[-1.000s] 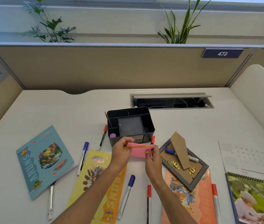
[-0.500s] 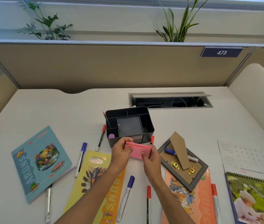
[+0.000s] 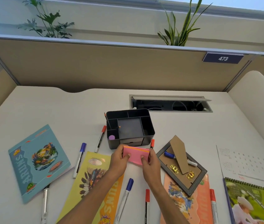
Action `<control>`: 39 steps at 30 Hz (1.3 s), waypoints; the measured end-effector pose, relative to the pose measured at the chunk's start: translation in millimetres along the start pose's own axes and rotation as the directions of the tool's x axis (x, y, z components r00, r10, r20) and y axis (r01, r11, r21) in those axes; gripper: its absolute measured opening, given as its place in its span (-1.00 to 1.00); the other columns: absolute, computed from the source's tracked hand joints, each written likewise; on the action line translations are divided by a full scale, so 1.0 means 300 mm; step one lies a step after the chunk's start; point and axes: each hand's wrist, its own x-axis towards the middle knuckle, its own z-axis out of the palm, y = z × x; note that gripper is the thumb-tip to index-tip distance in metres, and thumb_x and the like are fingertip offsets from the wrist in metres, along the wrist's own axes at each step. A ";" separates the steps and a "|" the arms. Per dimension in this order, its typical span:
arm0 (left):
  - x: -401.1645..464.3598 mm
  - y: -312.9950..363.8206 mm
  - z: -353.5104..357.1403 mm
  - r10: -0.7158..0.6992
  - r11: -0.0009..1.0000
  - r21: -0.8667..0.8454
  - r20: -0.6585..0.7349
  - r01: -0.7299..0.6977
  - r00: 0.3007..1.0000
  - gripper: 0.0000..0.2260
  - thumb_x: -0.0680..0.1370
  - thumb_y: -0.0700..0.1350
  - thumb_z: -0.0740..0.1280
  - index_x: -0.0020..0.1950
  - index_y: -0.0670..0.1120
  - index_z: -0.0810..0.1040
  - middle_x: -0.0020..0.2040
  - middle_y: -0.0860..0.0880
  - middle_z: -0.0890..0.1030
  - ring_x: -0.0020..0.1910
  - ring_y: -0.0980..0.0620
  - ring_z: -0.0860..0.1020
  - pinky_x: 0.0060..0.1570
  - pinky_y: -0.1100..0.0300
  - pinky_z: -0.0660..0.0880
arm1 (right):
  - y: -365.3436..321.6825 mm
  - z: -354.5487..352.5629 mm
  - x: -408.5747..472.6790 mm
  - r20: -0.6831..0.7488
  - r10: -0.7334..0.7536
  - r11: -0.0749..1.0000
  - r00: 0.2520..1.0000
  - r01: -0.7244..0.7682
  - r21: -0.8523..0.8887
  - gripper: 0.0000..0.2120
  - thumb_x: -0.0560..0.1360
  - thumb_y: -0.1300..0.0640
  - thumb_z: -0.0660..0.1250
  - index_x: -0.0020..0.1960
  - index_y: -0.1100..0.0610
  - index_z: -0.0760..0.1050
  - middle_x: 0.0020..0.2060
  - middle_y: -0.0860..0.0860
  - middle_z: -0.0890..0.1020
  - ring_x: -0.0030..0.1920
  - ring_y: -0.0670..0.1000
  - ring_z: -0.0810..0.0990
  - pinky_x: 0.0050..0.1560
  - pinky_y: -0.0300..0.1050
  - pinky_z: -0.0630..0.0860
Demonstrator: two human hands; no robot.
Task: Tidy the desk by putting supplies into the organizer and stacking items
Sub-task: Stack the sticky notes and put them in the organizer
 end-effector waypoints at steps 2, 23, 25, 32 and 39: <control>-0.007 0.022 -0.009 0.045 0.998 -0.034 -0.008 -0.045 0.999 -0.81 0.57 -0.25 0.29 0.01 0.05 0.44 -0.04 -0.01 0.60 -0.02 0.09 0.57 -0.10 0.25 0.56 | -0.046 -0.008 0.000 -0.027 -0.047 0.998 0.999 0.048 0.030 -0.81 0.59 0.17 0.25 0.06 -0.13 0.42 -0.02 -0.08 0.59 0.02 -0.07 0.60 -0.14 -0.28 0.60; 0.061 0.040 -0.168 0.024 0.980 -0.188 -0.225 -0.067 0.974 -0.46 0.47 -0.05 0.44 0.40 0.08 0.32 0.37 0.09 0.42 0.30 0.11 0.42 0.28 0.21 0.38 | -0.503 0.112 0.511 0.450 -0.636 0.377 0.626 0.762 -0.527 -0.70 0.50 0.32 0.24 0.21 0.17 0.51 0.01 0.09 0.66 -0.03 0.17 0.60 -0.16 -0.11 0.41; 0.076 0.046 -0.168 0.024 0.976 -0.207 -0.210 -0.069 0.977 -0.44 0.48 -0.06 0.44 0.42 0.07 0.30 0.39 0.07 0.40 0.33 0.09 0.42 0.32 0.12 0.40 | -0.497 0.139 0.530 0.530 -0.609 0.297 0.590 0.789 -0.538 -0.69 0.50 0.32 0.24 0.23 0.17 0.50 0.00 0.10 0.66 -0.02 0.18 0.60 -0.19 -0.13 0.34; 0.103 0.050 -0.176 -0.026 0.964 -0.265 -0.172 -0.021 0.985 -0.45 0.53 -0.10 0.37 0.47 0.04 0.25 0.35 0.05 0.44 0.31 0.08 0.44 0.19 0.24 0.46 | -0.456 0.218 0.567 0.762 -0.300 0.147 0.574 0.817 -0.558 -0.64 0.48 0.29 0.26 0.24 0.08 0.46 -0.03 0.07 0.66 -0.06 0.15 0.61 -0.09 -0.02 0.52; 0.113 0.054 -0.197 -0.071 0.963 -0.268 -0.116 0.038 0.991 -0.46 0.52 -0.08 0.38 0.45 0.07 0.27 0.41 0.08 0.38 0.30 0.15 0.39 -0.01 0.41 0.39 | -0.500 0.249 0.600 0.770 -0.130 0.148 0.625 0.780 -0.608 -0.76 0.44 0.31 0.21 0.01 0.08 0.55 -0.24 0.06 0.57 -0.21 0.12 0.50 -0.25 -0.13 0.29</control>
